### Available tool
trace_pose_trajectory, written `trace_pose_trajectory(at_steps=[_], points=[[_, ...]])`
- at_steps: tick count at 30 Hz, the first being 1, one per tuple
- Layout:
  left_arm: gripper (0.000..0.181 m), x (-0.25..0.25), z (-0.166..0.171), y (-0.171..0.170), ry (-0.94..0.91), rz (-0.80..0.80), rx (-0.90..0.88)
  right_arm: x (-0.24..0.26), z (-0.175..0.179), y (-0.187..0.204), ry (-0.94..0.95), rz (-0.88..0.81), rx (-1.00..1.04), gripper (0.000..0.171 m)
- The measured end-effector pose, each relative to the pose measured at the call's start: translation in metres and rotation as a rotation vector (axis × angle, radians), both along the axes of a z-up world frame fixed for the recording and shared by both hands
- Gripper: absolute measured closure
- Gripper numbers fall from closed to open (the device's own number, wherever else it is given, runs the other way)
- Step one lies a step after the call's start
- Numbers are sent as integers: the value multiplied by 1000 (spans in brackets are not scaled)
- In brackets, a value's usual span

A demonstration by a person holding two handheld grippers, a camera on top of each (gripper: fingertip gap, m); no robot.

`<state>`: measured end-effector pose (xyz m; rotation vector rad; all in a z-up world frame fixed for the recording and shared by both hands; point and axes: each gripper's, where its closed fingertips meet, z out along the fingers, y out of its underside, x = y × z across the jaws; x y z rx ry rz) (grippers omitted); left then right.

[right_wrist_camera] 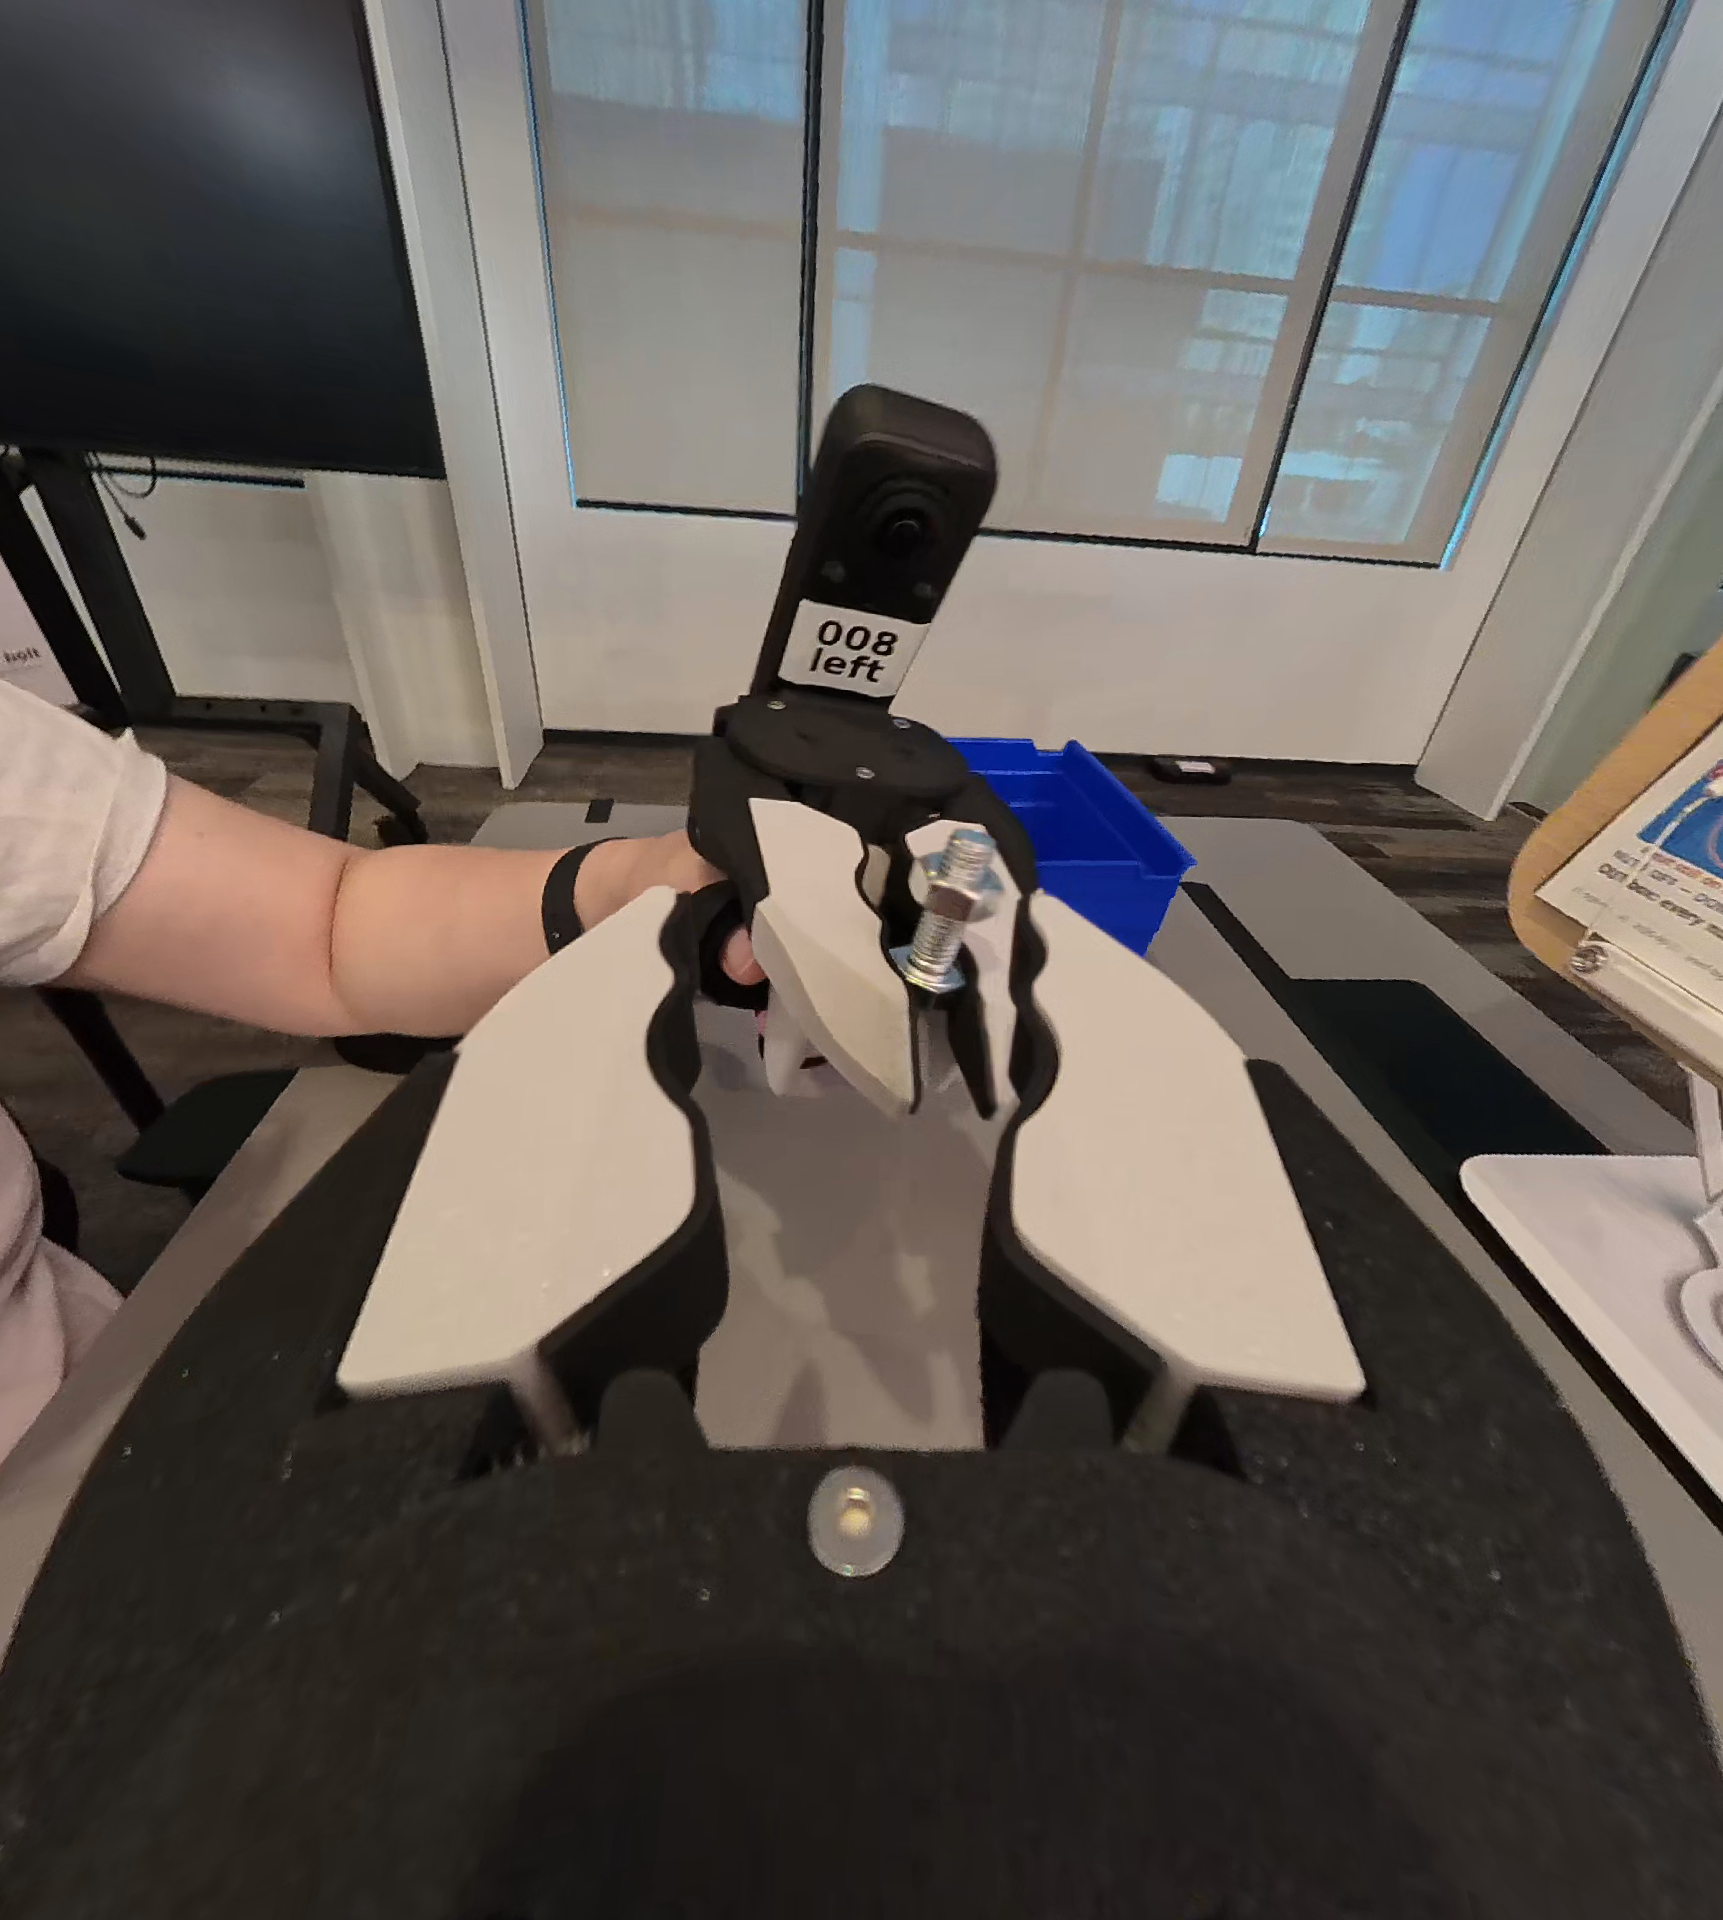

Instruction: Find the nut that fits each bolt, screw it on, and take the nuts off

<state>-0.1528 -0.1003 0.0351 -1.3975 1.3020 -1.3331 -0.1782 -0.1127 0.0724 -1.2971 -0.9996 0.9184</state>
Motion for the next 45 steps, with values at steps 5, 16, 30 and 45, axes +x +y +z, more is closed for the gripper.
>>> trace_pose_trajectory(at_steps=[5,16,30,45], points=[[167,1,0,-3,8,-4,18,4,-4,8,16,-19,-56,130],[167,5,-1,-12,21,-34,36,0,-16,11,29,28,-172,151],[167,7,-4,-18,37,-57,54,-8,-20,5,59,100,-206,162],[154,7,-9,-16,48,-61,26,-3,-26,11,51,72,-207,162]])
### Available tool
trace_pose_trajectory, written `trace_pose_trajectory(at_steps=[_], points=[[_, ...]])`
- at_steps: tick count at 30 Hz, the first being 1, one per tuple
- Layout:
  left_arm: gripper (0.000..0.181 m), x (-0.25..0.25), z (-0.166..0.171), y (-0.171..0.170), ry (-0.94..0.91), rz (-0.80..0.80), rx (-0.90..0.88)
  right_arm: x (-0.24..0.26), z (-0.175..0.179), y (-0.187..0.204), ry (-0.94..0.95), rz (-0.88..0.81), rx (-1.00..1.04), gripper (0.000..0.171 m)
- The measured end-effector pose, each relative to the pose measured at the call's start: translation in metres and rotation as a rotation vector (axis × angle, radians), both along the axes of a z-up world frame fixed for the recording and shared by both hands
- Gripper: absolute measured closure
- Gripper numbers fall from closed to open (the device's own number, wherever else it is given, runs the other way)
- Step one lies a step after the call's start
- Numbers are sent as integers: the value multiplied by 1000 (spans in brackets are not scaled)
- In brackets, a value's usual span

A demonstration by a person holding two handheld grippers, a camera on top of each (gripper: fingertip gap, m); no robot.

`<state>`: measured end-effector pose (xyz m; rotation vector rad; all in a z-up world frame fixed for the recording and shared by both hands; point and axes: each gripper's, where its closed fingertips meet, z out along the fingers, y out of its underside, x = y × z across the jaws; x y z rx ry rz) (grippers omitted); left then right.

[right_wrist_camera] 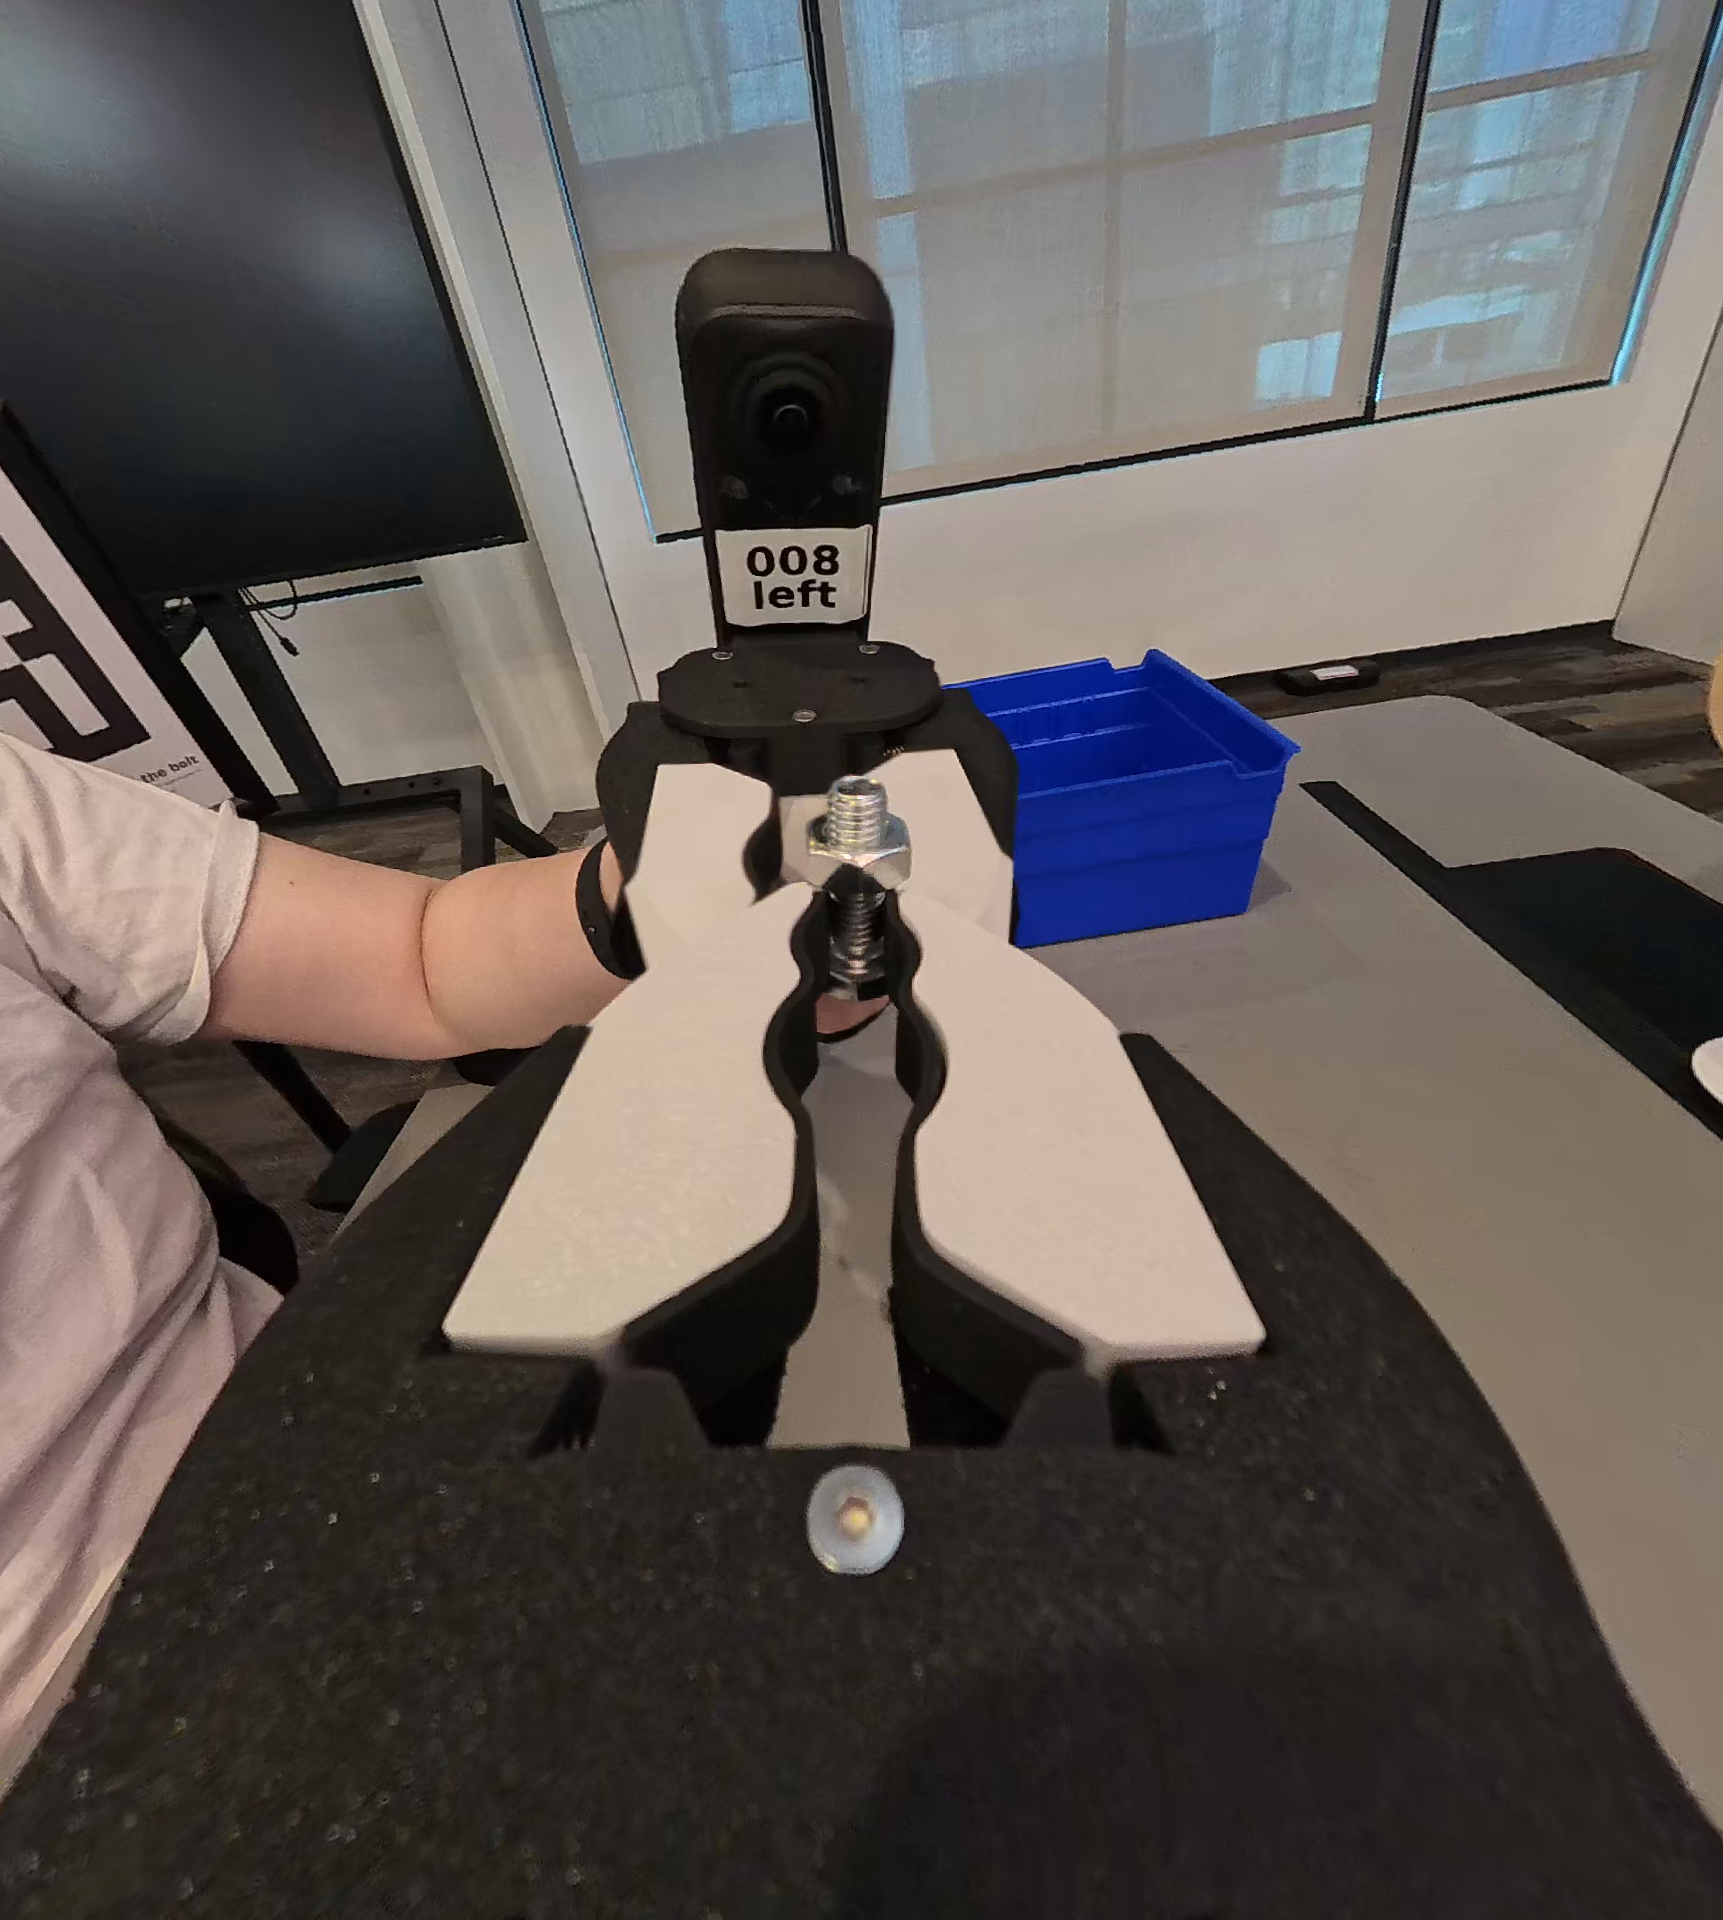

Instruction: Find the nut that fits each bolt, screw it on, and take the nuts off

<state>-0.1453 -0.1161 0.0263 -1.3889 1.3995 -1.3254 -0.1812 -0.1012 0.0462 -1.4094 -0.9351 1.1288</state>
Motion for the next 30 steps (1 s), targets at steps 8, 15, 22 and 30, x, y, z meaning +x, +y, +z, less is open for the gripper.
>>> trace_pose_trajectory(at_steps=[8,15,22,30], points=[[135,-5,5,4,9,31,26,25,26,4,11,-73,28,162],[138,-14,11,19,8,90,34,107,80,11,-22,-336,52,162],[138,-18,9,29,38,134,49,270,64,40,-310,-762,-215,162],[139,-26,15,38,37,174,52,421,-47,25,-642,-1048,-762,161]])
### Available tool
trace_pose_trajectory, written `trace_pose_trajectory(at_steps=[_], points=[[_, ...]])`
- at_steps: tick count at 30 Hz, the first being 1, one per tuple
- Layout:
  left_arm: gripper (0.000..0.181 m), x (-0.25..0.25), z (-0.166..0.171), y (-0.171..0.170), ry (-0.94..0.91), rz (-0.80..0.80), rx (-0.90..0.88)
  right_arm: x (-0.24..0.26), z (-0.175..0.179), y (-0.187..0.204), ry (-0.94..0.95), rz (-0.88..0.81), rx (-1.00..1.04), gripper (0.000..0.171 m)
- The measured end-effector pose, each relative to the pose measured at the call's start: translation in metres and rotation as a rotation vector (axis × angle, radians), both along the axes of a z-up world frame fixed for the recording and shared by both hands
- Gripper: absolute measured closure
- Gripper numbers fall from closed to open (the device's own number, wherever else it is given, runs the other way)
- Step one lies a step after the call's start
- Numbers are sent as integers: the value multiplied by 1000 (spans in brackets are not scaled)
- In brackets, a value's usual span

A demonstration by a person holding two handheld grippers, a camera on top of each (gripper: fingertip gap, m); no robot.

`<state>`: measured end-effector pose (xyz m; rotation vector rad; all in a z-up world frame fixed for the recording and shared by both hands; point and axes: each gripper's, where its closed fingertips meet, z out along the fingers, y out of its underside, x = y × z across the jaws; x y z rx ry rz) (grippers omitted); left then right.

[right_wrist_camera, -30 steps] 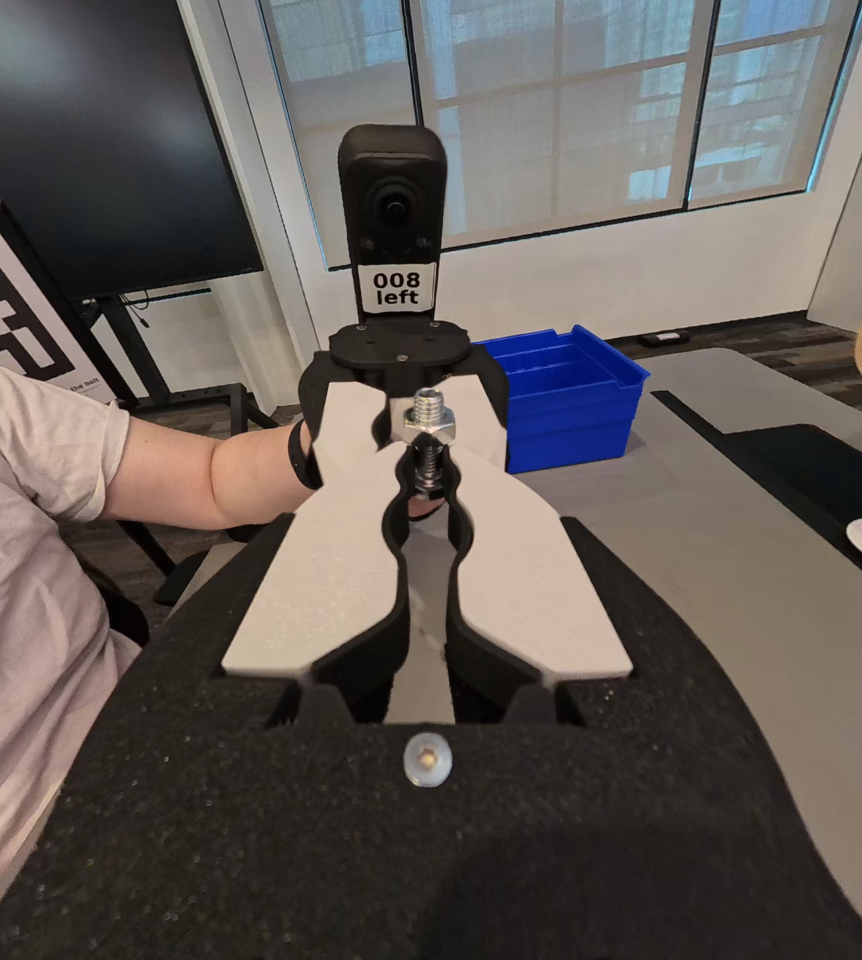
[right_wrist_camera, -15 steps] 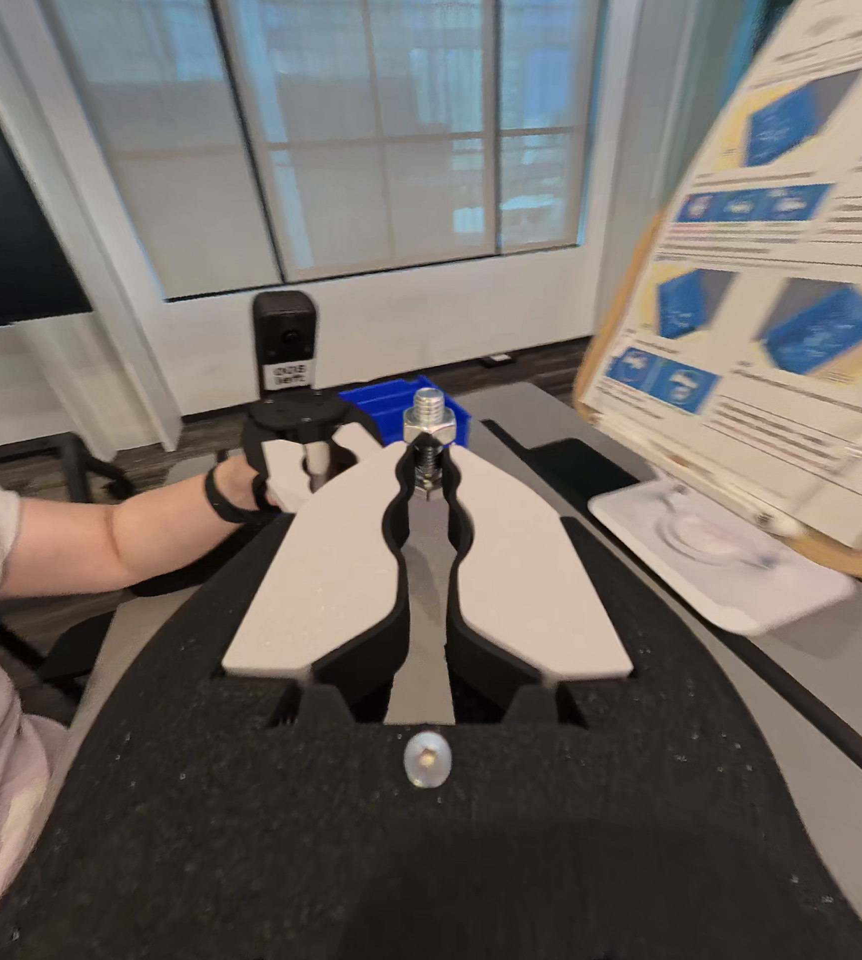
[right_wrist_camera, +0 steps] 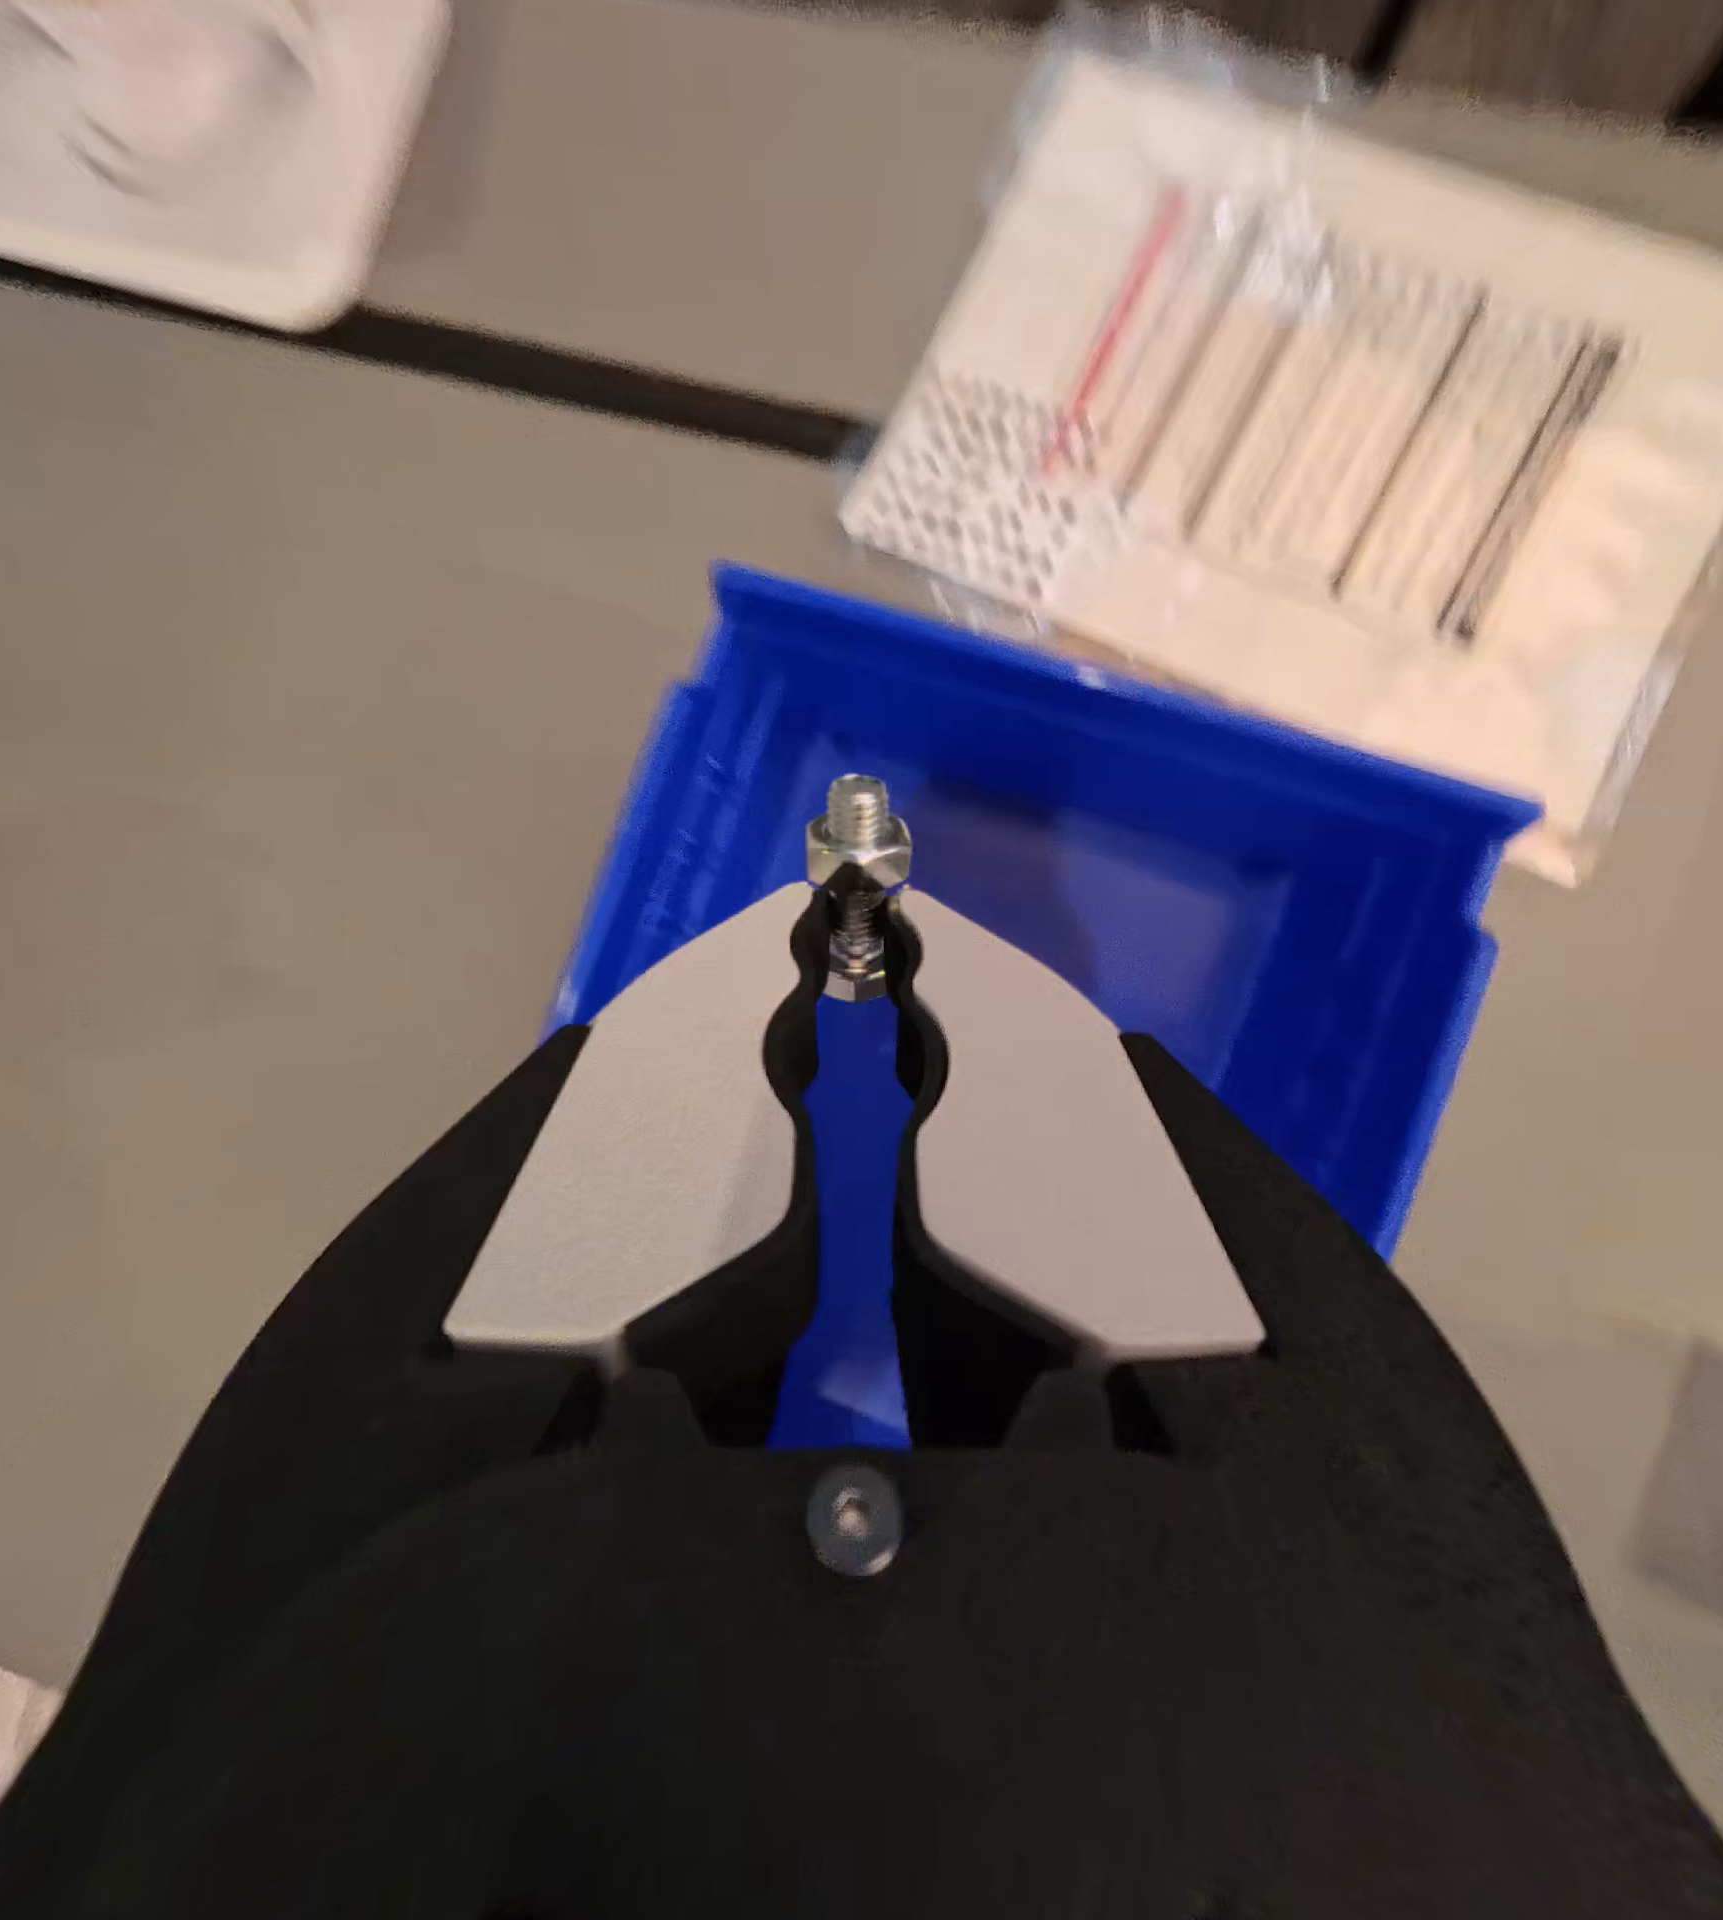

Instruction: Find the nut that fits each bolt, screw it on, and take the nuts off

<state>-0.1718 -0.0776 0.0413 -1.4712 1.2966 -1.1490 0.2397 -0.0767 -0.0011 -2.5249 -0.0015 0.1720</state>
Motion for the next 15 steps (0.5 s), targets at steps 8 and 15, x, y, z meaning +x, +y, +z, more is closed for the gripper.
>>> trace_pose_trajectory(at_steps=[8,15], points=[[139,-2,-7,6,20,3,-28,41,-108,-23,-101,-113,-447,162],[139,1,-12,3,47,-13,-25,58,-148,-34,-99,-194,-609,162]])
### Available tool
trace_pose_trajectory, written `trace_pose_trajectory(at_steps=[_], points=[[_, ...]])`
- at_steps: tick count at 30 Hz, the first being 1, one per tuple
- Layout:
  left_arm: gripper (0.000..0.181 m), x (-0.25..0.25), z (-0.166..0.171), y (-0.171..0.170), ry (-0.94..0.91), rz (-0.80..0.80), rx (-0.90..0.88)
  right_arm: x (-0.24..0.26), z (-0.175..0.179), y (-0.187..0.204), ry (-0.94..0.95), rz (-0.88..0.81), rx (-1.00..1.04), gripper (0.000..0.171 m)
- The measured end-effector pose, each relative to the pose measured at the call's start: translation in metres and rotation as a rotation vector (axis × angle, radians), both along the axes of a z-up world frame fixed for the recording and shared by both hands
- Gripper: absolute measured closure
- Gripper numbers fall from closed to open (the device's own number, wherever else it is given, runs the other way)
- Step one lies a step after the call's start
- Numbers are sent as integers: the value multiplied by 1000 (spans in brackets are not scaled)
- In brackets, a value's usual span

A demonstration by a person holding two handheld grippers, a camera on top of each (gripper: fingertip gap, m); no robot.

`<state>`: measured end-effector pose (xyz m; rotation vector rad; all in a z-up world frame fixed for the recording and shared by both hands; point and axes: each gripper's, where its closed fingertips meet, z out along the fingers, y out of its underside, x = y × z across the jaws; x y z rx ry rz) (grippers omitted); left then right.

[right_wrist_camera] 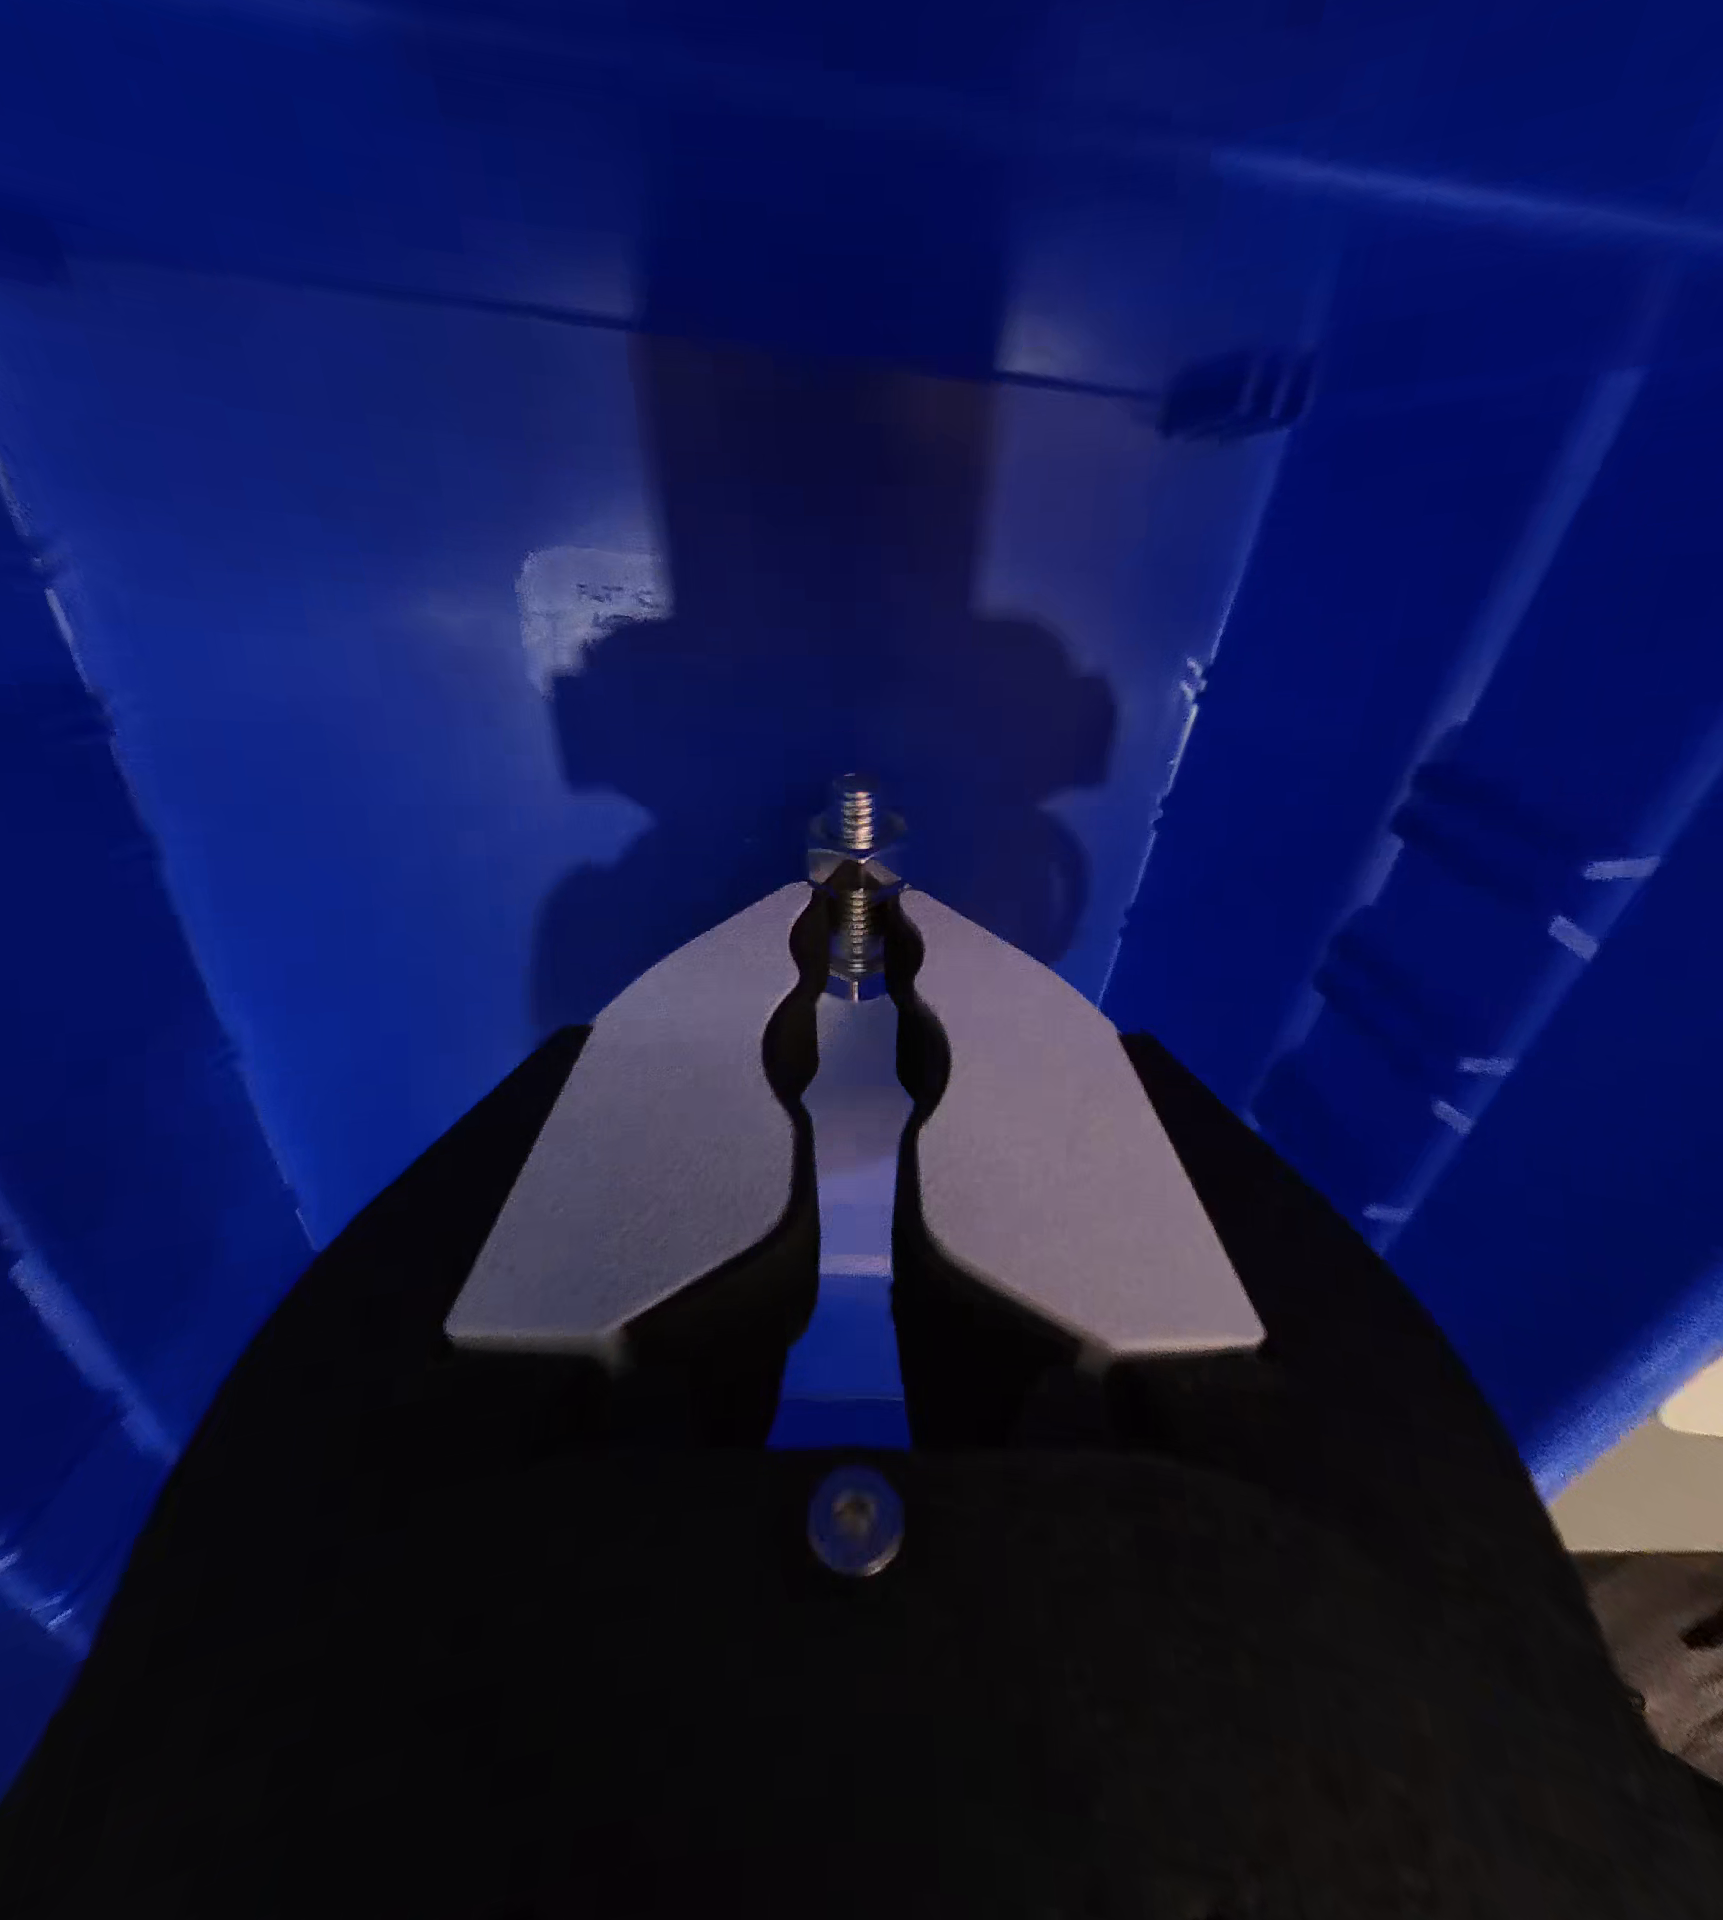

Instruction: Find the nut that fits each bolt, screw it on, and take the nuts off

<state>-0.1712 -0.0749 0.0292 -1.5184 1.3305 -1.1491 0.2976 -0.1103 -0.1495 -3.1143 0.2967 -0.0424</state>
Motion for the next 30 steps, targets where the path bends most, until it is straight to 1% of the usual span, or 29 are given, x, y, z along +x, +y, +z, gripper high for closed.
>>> trace_pose_trajectory(at_steps=[3,9,11,13,16,18,20,23,26,28,30], points=[[139,0,1,0,-4,-3,2,5,-6,-3,1,-4,-9,162],[139,1,-1,1,-5,-4,-13,8,-5,0,0,32,27,160],[138,1,-1,1,-5,1,-13,9,-4,0,-18,54,37,153],[138,0,2,2,-12,6,-11,10,0,4,-47,85,63,139],[138,-3,8,2,-25,15,-2,7,19,8,-100,125,110,136],[137,-8,14,4,-30,29,9,6,42,13,-160,139,162,136],[138,-14,21,8,-35,55,31,-2,75,22,-204,148,259,136],[138,-30,33,18,-25,130,82,-35,134,42,-208,174,504,138],[141,-51,44,30,3,217,125,-103,193,59,-88,288,806,137],[141,-70,51,42,29,297,167,-160,227,63,52,389,997,137],[141,-92,57,50,51,362,188,-215,252,60,191,505,1140,137]])
